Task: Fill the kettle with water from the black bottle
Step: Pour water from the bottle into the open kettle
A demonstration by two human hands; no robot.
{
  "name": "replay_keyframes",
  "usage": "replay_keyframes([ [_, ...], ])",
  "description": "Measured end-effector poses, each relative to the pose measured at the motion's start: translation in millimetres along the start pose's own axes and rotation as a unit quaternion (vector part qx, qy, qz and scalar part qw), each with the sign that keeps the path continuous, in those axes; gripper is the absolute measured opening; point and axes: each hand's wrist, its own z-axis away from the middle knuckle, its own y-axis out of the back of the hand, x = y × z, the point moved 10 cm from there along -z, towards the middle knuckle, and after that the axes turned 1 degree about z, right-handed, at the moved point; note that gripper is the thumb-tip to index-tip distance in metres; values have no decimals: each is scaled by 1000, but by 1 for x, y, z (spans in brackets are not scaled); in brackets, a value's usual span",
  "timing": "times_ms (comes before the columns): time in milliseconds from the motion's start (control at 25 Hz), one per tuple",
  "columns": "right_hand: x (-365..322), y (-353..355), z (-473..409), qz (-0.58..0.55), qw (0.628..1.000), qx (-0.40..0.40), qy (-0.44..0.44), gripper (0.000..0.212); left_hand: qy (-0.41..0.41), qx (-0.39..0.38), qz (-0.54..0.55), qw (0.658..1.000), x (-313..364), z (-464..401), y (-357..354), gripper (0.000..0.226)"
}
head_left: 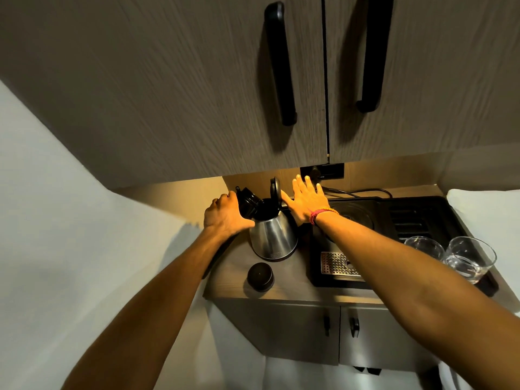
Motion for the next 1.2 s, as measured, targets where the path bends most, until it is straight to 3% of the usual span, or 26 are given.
replay_keyframes([
  [120,-1,2,-2,-4,1000,3,-2,79,54,39,162,984,-18,10,-4,90],
  [280,-1,1,-3,13,1000,-6,3,76,196,81,385,898,-61,36,-32,66],
  [360,-6,-3,-3,59,998,-18,30,70,229,108,429,867,-71,48,-42,73],
  [640,-10,-10,-5,84,995,-41,42,63,229,122,473,842,-86,59,-51,83],
  [760,-14,-12,-6,128,989,-35,67,65,207,129,461,853,-88,53,-36,102],
  [840,-15,-10,-4,129,989,-28,64,63,172,187,358,899,-87,54,-8,109],
  [880,-16,-10,-4,141,987,-23,71,64,128,231,263,928,-77,56,9,104],
  [960,-17,-10,-4,155,984,-17,80,65,-60,274,61,958,-22,66,22,80],
  [1040,-14,-8,-5,132,989,-14,65,64,-234,175,-39,956,34,84,-24,59],
  [1080,-13,-8,-5,130,989,-17,62,63,-243,78,-33,966,44,91,-57,54],
  [1200,-13,-11,-4,129,990,-21,59,65,-117,-192,22,974,33,117,-152,69],
])
